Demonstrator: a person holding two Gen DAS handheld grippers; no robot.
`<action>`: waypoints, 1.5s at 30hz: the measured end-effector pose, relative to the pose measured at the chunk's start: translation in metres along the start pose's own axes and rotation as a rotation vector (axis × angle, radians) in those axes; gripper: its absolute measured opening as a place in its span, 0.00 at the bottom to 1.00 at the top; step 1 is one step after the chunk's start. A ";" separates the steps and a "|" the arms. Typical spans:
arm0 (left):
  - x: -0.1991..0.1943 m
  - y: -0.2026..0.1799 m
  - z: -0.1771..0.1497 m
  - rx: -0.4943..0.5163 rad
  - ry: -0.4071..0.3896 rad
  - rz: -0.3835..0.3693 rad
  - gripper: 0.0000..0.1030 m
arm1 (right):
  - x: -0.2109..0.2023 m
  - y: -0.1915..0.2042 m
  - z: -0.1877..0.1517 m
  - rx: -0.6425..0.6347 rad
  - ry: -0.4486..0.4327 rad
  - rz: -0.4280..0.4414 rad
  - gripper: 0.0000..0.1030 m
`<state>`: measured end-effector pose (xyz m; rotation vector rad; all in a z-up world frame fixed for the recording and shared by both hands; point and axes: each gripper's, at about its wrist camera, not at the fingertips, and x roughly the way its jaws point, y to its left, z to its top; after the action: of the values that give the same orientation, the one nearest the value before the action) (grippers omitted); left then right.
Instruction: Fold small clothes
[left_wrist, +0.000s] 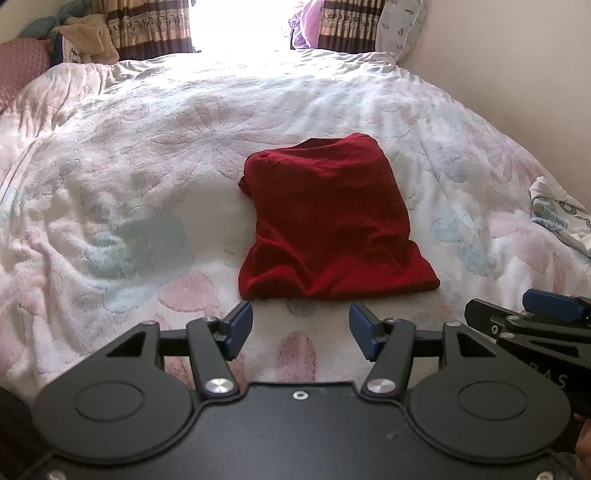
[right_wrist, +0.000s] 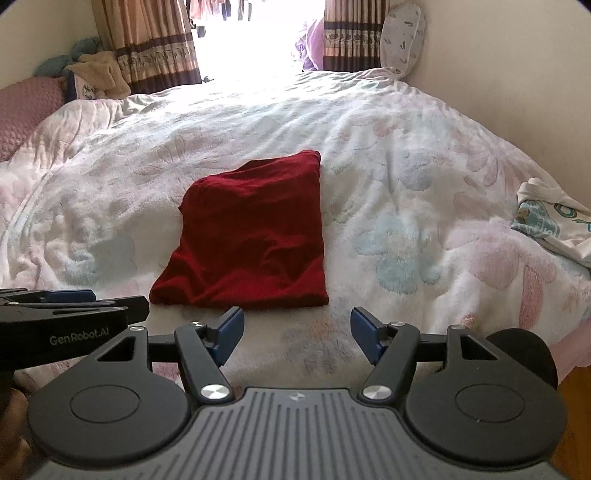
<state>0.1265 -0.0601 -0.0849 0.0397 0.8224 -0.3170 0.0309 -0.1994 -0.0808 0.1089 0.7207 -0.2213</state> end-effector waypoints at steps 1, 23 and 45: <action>0.000 0.000 0.000 0.000 -0.001 0.001 0.58 | 0.000 0.000 0.000 -0.002 -0.001 0.002 0.76; -0.005 0.003 -0.002 0.002 -0.013 -0.012 0.58 | 0.003 -0.001 -0.002 -0.006 0.000 0.001 0.76; -0.006 0.004 -0.004 0.010 -0.015 -0.013 0.58 | 0.004 -0.002 -0.004 -0.009 0.004 0.000 0.76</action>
<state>0.1208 -0.0545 -0.0834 0.0412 0.8068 -0.3329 0.0307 -0.2010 -0.0865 0.1010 0.7252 -0.2182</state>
